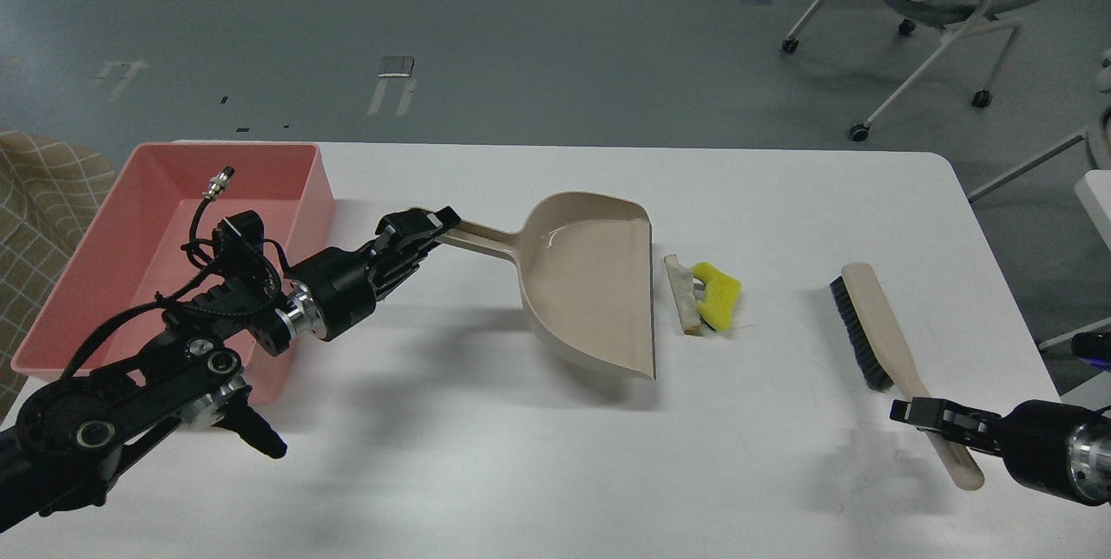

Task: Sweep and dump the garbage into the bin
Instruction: 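Grasp the wooden brush handle with the right gripper and lift it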

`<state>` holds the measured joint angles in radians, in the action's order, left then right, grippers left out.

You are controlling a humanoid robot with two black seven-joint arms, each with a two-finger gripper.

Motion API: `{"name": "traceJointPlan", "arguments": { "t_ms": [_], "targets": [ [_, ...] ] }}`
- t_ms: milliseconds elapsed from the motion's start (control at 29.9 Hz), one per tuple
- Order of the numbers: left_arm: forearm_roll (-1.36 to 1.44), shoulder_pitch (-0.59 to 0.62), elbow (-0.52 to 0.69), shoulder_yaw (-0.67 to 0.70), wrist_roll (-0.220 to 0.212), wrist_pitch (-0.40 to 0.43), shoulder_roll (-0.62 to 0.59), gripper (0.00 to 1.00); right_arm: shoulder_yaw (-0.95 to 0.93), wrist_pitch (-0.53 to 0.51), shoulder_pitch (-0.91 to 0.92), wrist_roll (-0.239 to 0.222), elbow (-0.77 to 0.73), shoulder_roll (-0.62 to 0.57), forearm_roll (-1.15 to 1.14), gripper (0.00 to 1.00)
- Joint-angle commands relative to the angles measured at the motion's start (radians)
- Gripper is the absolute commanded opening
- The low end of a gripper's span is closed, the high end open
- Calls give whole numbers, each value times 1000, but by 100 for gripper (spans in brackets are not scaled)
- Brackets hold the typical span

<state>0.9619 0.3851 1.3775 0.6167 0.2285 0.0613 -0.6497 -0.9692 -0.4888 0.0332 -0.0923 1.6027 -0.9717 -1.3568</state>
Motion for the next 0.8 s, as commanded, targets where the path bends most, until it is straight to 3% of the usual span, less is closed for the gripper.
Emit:
{"name": "traceJointPlan", "arguments": {
  "t_ms": [0,602,769],
  "targets": [
    [0,0,0,0,0,0,2,12,1,0,2,-6,0,-9,-4,0],
    [3,-9,-2,-3,-5,0,5,12,-66,0,27,0,9,-1,4,0],
    [3,-9,-49,-5,-6,-2,31,12,-28,0,77,-9,-1,93,1,0]
  ]
}}
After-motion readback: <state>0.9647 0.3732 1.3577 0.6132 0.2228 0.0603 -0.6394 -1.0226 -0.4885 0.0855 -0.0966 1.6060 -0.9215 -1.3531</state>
